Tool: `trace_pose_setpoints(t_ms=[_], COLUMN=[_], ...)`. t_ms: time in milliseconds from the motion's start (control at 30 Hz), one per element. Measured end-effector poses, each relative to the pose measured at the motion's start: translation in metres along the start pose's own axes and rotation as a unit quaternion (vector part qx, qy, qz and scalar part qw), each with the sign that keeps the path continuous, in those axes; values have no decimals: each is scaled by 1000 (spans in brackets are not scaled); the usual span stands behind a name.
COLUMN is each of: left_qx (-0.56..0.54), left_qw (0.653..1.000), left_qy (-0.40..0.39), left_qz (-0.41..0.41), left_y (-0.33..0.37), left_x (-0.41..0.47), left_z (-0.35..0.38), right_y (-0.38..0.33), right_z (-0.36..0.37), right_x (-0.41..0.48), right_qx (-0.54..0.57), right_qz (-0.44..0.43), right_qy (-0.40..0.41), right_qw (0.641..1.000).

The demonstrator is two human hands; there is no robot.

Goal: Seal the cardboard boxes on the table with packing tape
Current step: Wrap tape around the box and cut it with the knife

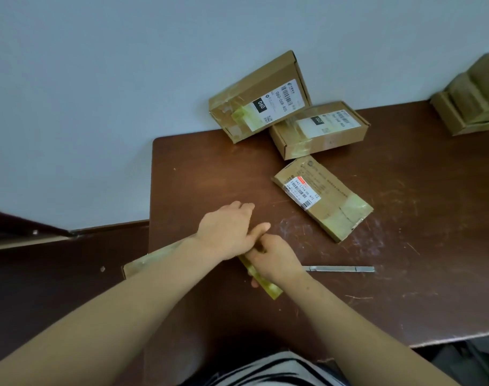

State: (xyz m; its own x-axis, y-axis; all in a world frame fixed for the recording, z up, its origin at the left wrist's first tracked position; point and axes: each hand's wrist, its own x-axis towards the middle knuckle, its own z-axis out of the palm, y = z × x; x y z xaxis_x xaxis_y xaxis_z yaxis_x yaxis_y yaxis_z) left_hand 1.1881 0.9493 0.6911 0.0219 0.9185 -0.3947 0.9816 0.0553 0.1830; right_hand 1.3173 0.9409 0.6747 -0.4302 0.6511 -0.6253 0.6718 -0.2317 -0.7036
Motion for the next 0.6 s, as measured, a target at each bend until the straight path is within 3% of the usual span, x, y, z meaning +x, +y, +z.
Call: trace_pose_setpoints(t_ms=[167,333,467,600], left_qx=[43,-31,50,20], left_qw=[997,989,981,976], left_qy=[27,-23,57,72], left_qz=[63,141,179,202], left_y=[-3,-19,-16,-22], left_x=[-2,-7,-13,-14], left_z=[0,-4,3,3], right_y=[1,4,9,10], right_z=[-1,-1,2,2], right_x=[2,5,6,6], right_qx=[20,29,96,124], right_qz=[2,2,0,-3], right_qy=[2,-8,-11,-15], right_qw=[1000,1000,995,992])
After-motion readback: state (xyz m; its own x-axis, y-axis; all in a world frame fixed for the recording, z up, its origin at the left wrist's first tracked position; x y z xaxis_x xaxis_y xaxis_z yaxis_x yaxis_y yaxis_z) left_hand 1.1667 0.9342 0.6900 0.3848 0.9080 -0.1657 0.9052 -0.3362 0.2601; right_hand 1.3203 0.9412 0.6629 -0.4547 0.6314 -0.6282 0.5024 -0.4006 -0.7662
